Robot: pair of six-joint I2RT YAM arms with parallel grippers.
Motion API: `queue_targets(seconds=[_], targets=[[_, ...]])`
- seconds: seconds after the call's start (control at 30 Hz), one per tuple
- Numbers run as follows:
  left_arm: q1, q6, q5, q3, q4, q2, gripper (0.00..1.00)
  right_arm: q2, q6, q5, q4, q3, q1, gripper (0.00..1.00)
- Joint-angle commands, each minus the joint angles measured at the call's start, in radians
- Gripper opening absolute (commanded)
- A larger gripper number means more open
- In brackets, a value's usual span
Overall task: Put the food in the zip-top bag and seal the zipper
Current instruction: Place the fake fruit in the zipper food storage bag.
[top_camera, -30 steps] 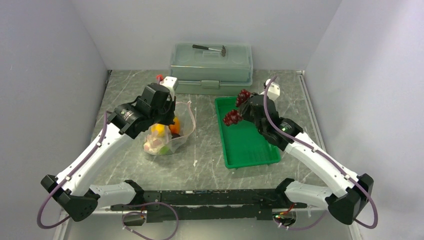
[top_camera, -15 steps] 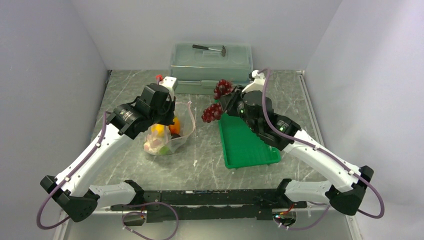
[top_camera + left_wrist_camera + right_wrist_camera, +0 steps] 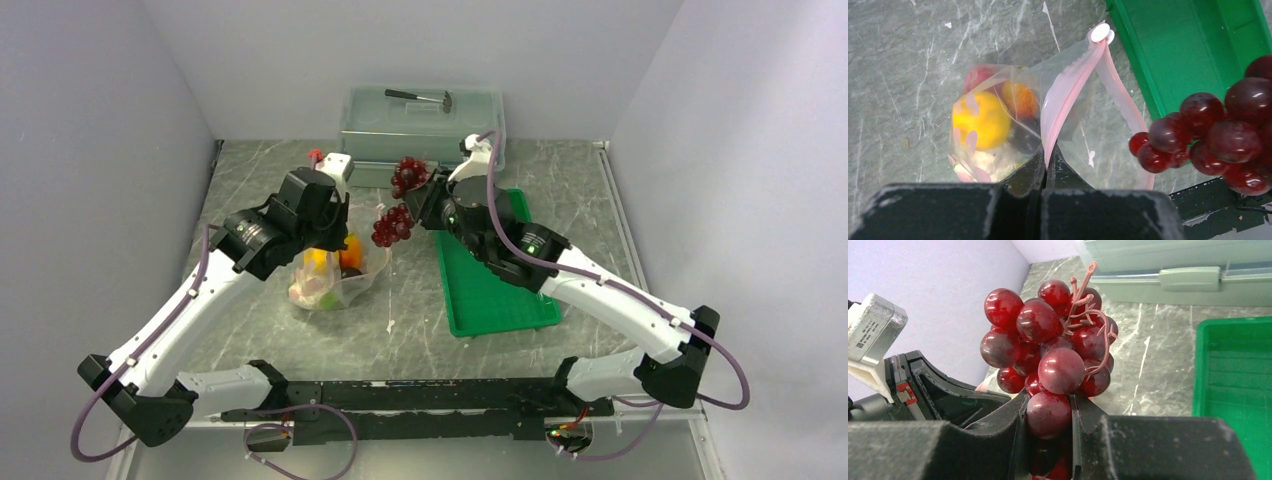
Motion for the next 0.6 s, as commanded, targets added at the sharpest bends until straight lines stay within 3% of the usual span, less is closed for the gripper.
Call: queue_targets(seconds=[0.0, 0.57], targets=[[-0.005, -0.025, 0.010, -0.001, 0.040, -0.028, 0.00, 0.032, -0.002, 0.012, 0.107, 0.065, 0.025, 0.00], [-0.005, -0.035, 0.003, -0.002, 0.044, -0.038, 0.00, 0.218, 0.046, 0.019, 0.117, 0.120, 0.124, 0.00]])
